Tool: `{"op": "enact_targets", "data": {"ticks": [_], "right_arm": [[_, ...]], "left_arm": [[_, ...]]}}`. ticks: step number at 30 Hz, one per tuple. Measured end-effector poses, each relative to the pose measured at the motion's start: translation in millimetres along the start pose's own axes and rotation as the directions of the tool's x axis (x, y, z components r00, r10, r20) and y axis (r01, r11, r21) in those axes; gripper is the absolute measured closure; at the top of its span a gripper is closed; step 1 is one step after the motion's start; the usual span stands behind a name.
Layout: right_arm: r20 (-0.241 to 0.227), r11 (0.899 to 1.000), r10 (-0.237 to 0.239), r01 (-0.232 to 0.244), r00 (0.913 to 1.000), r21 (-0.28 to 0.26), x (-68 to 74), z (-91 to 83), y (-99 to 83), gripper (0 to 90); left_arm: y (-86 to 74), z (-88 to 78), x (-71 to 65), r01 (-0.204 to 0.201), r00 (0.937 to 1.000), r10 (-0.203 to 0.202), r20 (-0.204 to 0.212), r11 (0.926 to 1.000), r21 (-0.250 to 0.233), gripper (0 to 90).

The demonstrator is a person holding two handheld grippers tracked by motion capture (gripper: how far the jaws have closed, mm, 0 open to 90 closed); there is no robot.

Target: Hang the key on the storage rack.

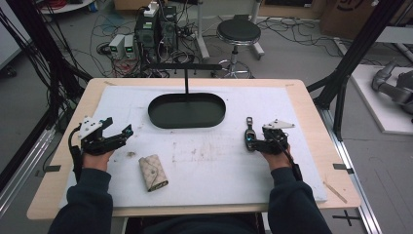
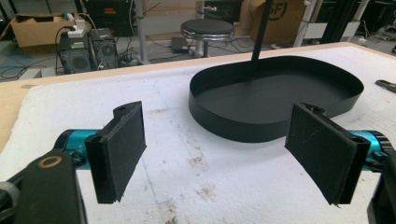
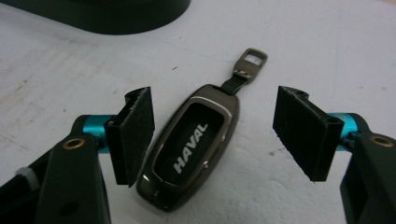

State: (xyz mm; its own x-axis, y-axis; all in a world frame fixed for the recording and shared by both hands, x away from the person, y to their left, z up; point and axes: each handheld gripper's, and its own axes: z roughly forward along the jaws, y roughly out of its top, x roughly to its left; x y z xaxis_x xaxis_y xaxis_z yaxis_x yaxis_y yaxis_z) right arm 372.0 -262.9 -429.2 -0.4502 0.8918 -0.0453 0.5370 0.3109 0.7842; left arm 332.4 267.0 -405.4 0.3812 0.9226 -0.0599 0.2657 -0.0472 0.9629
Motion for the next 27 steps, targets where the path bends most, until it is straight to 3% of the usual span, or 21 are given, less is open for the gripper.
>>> {"op": "enact_targets", "data": {"ticks": [3,7,10,13,15,17,20,22,25,27], "right_arm": [[-0.004,0.998,-0.003,0.003,1.0000,0.065,3.8,11.0,-2.9,26.6],[-0.002,0.996,0.004,-0.003,1.0000,0.089,2.3,15.4,-4.3,27.0],[-0.050,0.995,0.007,-0.002,0.9987,0.102,-0.2,13.4,-3.8,38.4],[-0.050,0.989,-0.062,0.068,0.9968,0.134,-1.6,7.7,-2.9,46.4],[-0.032,0.983,-0.095,0.099,0.9950,0.155,-4.1,4.2,-3.2,47.0],[-0.015,0.984,-0.106,0.107,0.9942,0.140,-6.9,1.0,-3.9,44.2],[0.001,0.991,-0.080,0.079,0.9968,0.105,-8.2,3.6,-2.8,34.0],[-0.012,0.995,-0.051,0.052,0.9986,0.087,-9.1,11.3,-2.5,29.5],[-0.021,0.995,-0.007,0.009,0.9998,0.102,-8.8,23.5,-4.0,26.1],[-0.030,0.992,-0.015,0.019,0.9994,0.126,-9.8,28.5,-3.6,25.5]], "left_arm": [[-0.4,0.6,0.2,-0.002,1.0000,0.002,-0.002,1.0000,0.007,20.1],[-1.4,2.6,0.1,-0.002,1.0000,0.002,-0.002,0.9998,0.018,20.3],[-1.8,2.5,0.6,0.001,1.0000,-0.001,-0.006,0.9997,0.023,20.5],[-2.0,2.1,1.7,0.004,0.9999,-0.004,-0.010,0.9997,0.023,21.5],[-1.8,1.4,2.1,0.001,0.9999,-0.001,-0.014,0.9998,0.020,22.7],[-1.7,1.3,2.1,0.002,0.9999,-0.002,-0.015,0.9999,0.017,23.5],[-2.0,2.4,1.3,-0.001,0.9999,0.002,-0.013,0.9997,0.023,23.5],[-2.1,3.1,-0.1,-0.005,0.9999,0.005,-0.011,0.9996,0.028,23.5],[-2.1,3.5,-1.4,-0.010,0.9999,0.011,-0.008,0.9995,0.031,23.5],[-2.1,3.6,-1.5,-0.011,0.9999,0.011,-0.009,0.9994,0.032,23.5]]}}
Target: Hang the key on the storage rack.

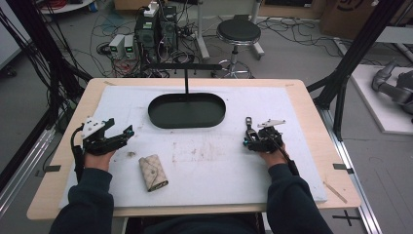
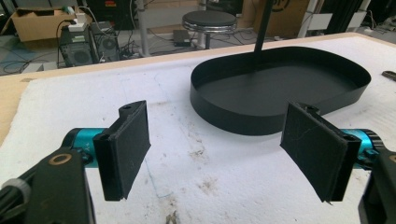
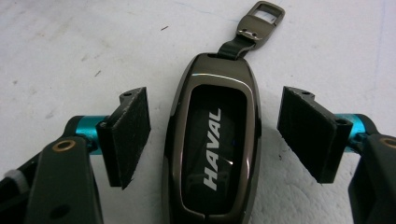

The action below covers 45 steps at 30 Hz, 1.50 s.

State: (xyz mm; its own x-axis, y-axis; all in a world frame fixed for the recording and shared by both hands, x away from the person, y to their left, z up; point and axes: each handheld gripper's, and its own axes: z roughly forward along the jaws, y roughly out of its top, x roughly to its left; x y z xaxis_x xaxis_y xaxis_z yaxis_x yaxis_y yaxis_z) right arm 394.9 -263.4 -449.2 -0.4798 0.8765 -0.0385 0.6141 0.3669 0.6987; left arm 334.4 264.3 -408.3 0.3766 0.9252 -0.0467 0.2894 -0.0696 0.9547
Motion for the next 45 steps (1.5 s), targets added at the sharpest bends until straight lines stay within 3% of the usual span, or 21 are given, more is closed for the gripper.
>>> {"op": "enact_targets", "data": {"ticks": [4,7,11,13,20,30,33,45], "right_arm": [[-0.024,1.000,0.017,-0.017,0.9996,0.003,-4.1,1.2,1.0,31.7],[-0.026,1.000,0.031,-0.031,0.9992,0.000,-5.4,-1.4,1.7,48.4],[-0.034,1.000,0.021,-0.020,0.9992,0.014,-6.8,-1.5,3.5,49.0],[-0.036,1.000,-0.018,0.019,0.9992,0.011,-6.6,-1.1,3.7,48.3],[-0.046,0.999,-0.035,0.035,0.9983,0.002,-8.5,0.8,3.2,46.2],[-0.030,0.999,0.006,-0.005,0.9995,0.042,-5.4,-0.7,8.1,49.4],[-0.032,0.998,-0.004,0.006,0.9995,0.060,-3.0,-2.0,11.5,49.6],[-0.094,0.998,-0.039,0.033,0.9949,-0.061,6.8,-26.3,26.8,49.8]], "left_arm": [[-0.5,0.5,0.4,0.001,1.0000,-0.001,-0.001,1.0000,0.005,23.5],[-0.7,1.0,0.3,0.000,1.0000,0.000,0.000,1.0000,0.005,23.5],[-0.7,0.8,0.3,0.003,1.0000,-0.003,-0.001,1.0000,0.004,23.5],[-0.7,0.7,1.0,0.003,1.0000,-0.003,0.001,1.0000,0.008,23.5],[-1.3,2.0,0.7,0.001,1.0000,-0.001,0.005,0.9999,0.015,23.6],[-1.8,2.2,2.7,0.007,1.0000,-0.007,0.001,0.9998,0.017,24.0],[-1.9,2.1,3.7,0.013,0.9999,-0.013,0.003,0.9998,0.015,24.2],[-2.6,3.1,4.8,0.017,0.9999,-0.017,-0.001,0.9995,0.025,24.8]]}}
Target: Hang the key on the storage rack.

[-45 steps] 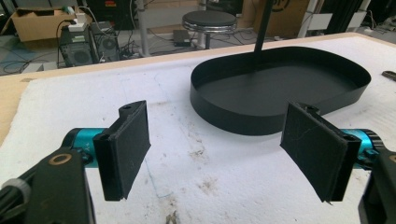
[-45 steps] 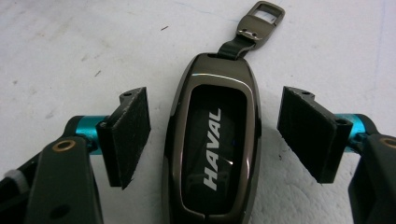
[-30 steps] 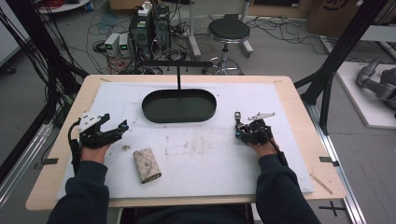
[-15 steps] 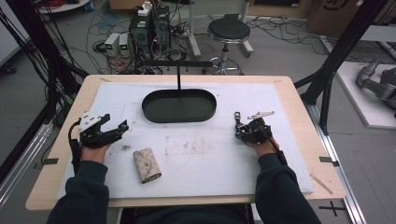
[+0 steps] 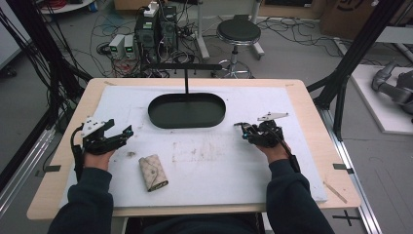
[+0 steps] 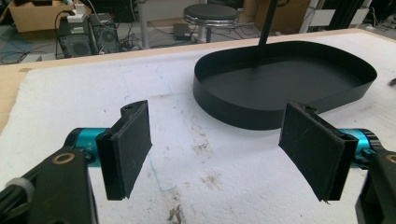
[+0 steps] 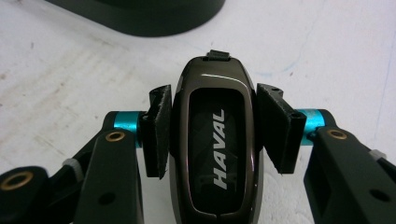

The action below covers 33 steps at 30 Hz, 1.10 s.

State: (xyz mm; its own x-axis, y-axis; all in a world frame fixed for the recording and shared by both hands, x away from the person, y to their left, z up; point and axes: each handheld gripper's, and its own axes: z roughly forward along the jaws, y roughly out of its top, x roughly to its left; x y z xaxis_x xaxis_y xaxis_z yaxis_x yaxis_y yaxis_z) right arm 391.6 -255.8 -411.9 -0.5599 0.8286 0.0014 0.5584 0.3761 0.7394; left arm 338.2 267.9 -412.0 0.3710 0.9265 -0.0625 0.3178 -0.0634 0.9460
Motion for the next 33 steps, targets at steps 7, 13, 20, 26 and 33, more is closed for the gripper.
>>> {"op": "enact_targets", "data": {"ticks": [7,13,20,26,33], "right_arm": [[0.000,0.997,-0.012,0.012,0.9999,-0.077,4.5,-11.8,20.9,49.7],[-0.023,0.987,-0.035,0.031,0.9991,-0.159,11.4,-18.8,52.0,49.7],[-0.021,0.975,-0.085,0.079,0.9961,-0.206,25.3,-19.8,97.0,49.7],[-0.011,0.963,-0.108,0.102,0.9941,-0.248,33.6,-21.3,131.2,49.7],[0.023,0.960,-0.115,0.117,0.9931,-0.255,38.1,-19.2,158.7,49.7]], "left_arm": [[-0.1,0.3,0.2,0.002,1.0000,-0.002,-0.002,1.0000,0.000,24.8],[-0.1,0.2,-0.1,-0.002,1.0000,0.002,-0.002,1.0000,0.002,24.8],[-0.2,0.4,0.2,0.001,1.0000,-0.001,-0.001,1.0000,-0.001,24.8],[-0.2,0.1,0.6,0.001,1.0000,-0.001,-0.003,1.0000,-0.002,24.8],[0.0,0.0,0.5,-0.002,1.0000,0.002,0.001,1.0000,-0.003,24.8]]}}
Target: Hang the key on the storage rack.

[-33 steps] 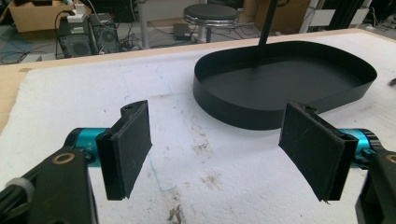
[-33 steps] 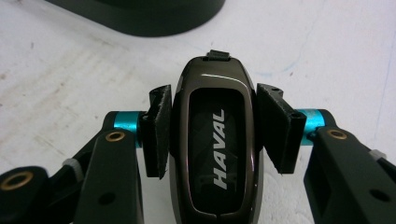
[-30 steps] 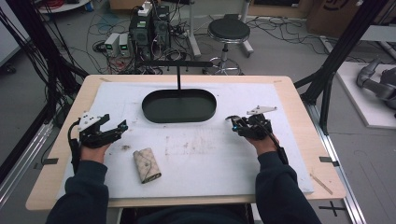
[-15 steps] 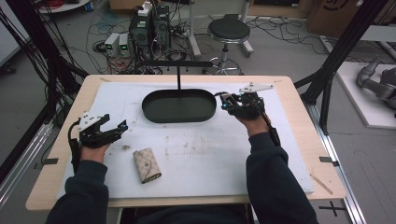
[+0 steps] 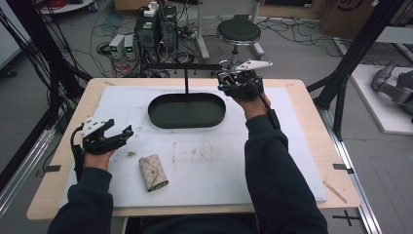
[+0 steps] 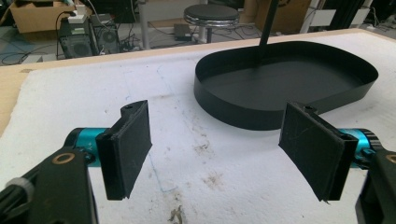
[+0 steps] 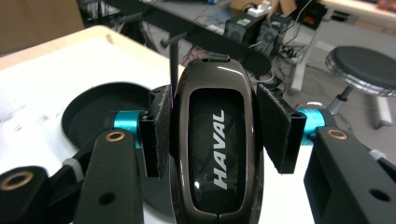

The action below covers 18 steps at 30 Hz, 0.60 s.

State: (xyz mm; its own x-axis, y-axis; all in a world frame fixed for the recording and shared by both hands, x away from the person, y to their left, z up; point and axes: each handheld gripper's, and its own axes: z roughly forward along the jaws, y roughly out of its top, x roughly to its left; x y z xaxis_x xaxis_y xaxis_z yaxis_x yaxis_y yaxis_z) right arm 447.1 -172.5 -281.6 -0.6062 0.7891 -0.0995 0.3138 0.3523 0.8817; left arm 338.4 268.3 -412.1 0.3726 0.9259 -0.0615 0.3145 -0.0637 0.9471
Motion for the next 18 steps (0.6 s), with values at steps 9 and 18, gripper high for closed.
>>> {"op": "enact_targets", "data": {"ticks": [9,18], "right_arm": [[0.056,1.000,0.030,-0.031,0.9980,0.006,-7.3,15.6,10.9,49.6],[0.138,0.992,0.036,-0.053,0.9898,0.116,-20.2,40.3,-3.0,49.4]], "left_arm": [[-0.1,0.5,-0.5,-0.001,1.0000,0.001,0.000,1.0000,0.002,24.7],[-0.3,0.8,-0.3,0.000,1.0000,0.000,0.001,1.0000,0.001,24.8]]}}
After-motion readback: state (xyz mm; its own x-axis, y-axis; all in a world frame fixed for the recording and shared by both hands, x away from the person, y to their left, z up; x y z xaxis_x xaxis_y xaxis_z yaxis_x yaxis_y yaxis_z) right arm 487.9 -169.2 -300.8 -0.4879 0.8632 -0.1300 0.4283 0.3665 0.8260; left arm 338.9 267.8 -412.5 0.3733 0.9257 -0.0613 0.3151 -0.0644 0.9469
